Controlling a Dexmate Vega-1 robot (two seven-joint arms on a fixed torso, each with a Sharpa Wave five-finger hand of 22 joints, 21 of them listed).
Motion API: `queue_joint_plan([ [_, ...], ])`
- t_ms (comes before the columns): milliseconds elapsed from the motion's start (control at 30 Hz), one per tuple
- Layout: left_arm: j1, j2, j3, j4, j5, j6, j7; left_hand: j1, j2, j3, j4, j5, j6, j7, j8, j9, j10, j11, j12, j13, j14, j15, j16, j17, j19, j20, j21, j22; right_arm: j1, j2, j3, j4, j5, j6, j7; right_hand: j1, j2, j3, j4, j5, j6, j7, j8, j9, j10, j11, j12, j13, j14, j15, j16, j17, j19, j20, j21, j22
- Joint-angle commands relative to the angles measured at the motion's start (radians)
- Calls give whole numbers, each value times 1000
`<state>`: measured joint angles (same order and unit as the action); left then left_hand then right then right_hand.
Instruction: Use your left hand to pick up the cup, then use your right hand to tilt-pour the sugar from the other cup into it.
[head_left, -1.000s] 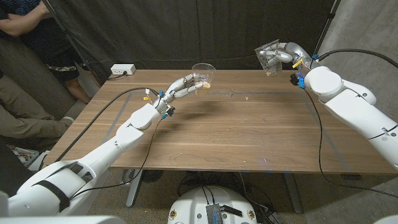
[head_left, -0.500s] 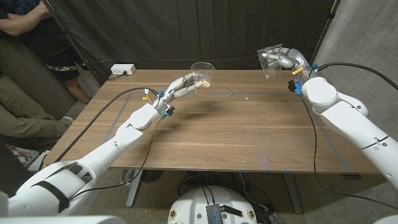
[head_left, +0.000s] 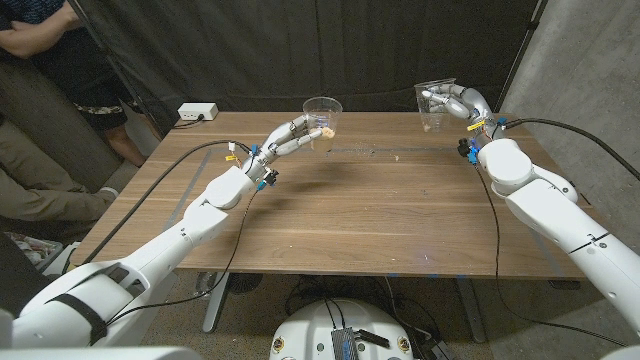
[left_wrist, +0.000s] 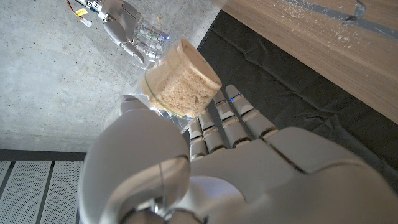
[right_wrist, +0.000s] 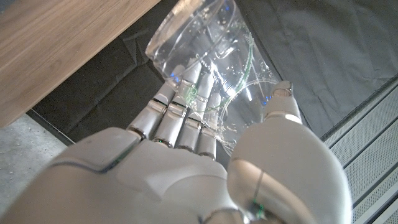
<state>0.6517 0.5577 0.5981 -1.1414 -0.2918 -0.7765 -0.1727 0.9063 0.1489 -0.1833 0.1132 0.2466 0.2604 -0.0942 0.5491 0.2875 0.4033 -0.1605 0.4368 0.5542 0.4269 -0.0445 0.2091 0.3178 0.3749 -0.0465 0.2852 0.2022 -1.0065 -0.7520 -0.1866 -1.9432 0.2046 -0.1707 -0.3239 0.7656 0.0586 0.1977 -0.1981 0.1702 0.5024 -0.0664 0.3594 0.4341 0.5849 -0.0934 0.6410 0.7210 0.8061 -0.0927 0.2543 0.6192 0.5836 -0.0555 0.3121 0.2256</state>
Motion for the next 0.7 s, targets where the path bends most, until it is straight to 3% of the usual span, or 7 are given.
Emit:
queue_joint_plan([
  [33,23,14,-11,-23,-33,3,2,-1,-3,-7,2,0,8,-3,8,0,3,-5,7,2,7,-137,-3,5,7,-7,9,4,-15,37,-19,45,7,87,-40,20,33,58,56,5,23,-10,7,4,20,-6,7,3,9,-143,6,6,10,-71,7,3],
  [700,55,37,-31,-86,-8,48,69,0,-2,-7,2,0,8,-2,9,-1,6,-3,8,1,7,-138,-3,5,6,-9,9,4,2,29,-37,59,39,76,-16,21,34,59,57,5,30,-10,12,10,27,-10,5,2,13,-142,6,13,12,-71,9,4],
])
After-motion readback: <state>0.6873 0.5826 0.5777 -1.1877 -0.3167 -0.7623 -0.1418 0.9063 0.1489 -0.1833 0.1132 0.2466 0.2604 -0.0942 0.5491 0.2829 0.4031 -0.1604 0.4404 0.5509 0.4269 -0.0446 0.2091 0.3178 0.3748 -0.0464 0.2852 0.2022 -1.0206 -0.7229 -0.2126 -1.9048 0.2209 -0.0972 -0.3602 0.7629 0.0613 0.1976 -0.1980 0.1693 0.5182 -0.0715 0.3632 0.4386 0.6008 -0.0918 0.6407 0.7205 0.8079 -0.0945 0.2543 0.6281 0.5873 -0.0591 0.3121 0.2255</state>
